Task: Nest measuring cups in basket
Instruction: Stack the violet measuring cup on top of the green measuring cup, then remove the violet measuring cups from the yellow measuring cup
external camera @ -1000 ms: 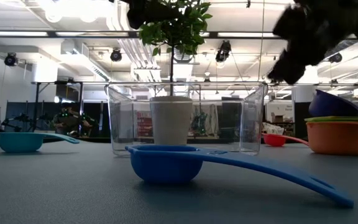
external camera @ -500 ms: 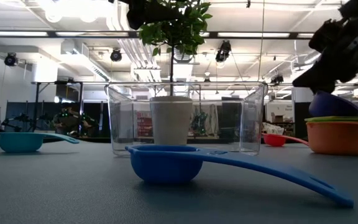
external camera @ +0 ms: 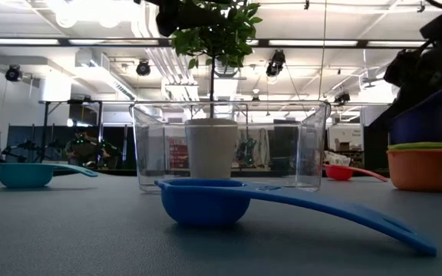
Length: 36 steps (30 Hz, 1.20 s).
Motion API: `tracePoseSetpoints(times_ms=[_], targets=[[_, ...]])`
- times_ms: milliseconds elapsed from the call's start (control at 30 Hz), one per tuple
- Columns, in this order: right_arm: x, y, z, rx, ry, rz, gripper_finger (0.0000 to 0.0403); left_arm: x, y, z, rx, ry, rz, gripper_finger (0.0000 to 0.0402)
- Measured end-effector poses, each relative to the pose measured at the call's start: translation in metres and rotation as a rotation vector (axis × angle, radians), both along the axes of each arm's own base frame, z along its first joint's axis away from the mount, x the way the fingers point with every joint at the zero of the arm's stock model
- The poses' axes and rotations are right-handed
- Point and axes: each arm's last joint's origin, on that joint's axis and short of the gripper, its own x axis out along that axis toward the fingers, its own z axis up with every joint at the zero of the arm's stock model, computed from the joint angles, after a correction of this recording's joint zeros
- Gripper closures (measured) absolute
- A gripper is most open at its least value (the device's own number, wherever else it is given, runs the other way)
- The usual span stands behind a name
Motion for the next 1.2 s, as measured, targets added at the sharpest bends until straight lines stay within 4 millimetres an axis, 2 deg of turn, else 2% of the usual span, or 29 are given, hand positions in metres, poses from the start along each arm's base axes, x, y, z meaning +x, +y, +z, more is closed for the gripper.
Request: tracePoseSetpoints(times_ms=[133, 300, 400, 667, 767, 900, 1033, 1200], targets=[[0.006, 0.0, 0.0, -0.005, -0.001, 0.014, 0.0394, 0.0, 0.0, 0.0, 0.0, 0.0, 0.0, 0.0139], [0.012, 0.002, 0.015, 0.002, -0.042, 0.061, 0.0394, 0.0, 0.0, 0.0, 0.0, 0.0, 0.0, 0.0139], [0.013, 0.003, 0.018, 0.03, -0.044, 0.097, 0.0394, 0.0, 0.0, 0.0, 0.0, 0.001, 0.0, 0.0139], [0.01, 0.004, -0.003, 0.071, 0.072, 0.064, 0.0394, 0.0, 0.0, 0.0, 0.0, 0.001, 0.0, 0.0139], [0.011, 0.004, -0.002, 0.081, 0.051, 0.065, 0.0394, 0.0, 0.0, 0.0, 0.0, 0.001, 0.0, 0.0139], [0.018, 0.004, 0.019, 0.078, -0.027, 0.07, 0.0394, 0.0, 0.0, 0.0, 0.0, 0.001, 0.0, 0.0139], [0.026, 0.006, 0.055, 0.072, -0.118, 0.102, 0.0394, 0.0, 0.0, 0.0, 0.0, 0.002, 0.0, 0.0139], [0.027, 0.016, 0.089, 0.084, -0.061, 0.164, 0.0394, 0.0, 0.0, 0.0, 0.003, 0.004, 0.0, 0.0139]])
